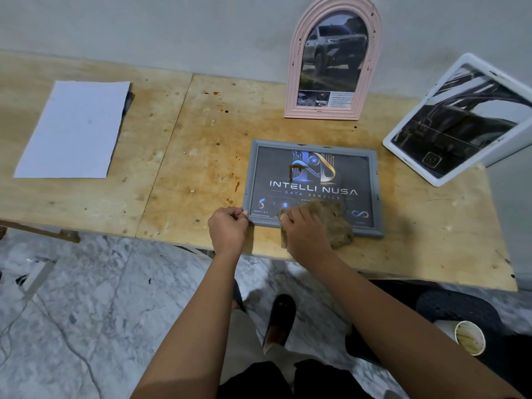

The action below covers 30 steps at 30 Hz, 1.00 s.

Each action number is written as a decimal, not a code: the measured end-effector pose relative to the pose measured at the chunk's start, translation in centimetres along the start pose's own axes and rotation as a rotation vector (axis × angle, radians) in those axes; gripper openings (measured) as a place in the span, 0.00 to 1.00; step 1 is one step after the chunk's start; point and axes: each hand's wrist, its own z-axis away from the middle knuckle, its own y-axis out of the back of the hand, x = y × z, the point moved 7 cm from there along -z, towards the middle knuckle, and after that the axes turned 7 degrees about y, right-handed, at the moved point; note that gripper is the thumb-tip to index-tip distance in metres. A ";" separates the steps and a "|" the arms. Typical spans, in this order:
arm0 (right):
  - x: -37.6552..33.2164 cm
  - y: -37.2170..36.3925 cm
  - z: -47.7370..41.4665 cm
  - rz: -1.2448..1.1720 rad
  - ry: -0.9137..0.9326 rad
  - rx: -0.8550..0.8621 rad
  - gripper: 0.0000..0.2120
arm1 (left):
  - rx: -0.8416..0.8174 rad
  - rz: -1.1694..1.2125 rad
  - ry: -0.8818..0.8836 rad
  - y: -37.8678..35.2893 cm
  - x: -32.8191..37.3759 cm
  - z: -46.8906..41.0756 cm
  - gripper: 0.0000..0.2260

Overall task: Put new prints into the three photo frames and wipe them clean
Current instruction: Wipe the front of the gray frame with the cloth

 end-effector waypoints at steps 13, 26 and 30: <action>5.6 -0.2 4.0 -0.079 -0.127 0.105 0.17 | -0.002 0.014 -0.003 -0.1 -0.2 -0.3 0.09; 11.3 0.5 8.5 -0.095 -0.299 0.184 0.16 | 0.001 0.018 -0.027 -0.1 -0.2 -0.1 0.08; 14.9 0.5 11.0 -0.143 -0.461 0.164 0.15 | 0.019 0.028 -0.045 -0.2 -0.4 0.2 0.09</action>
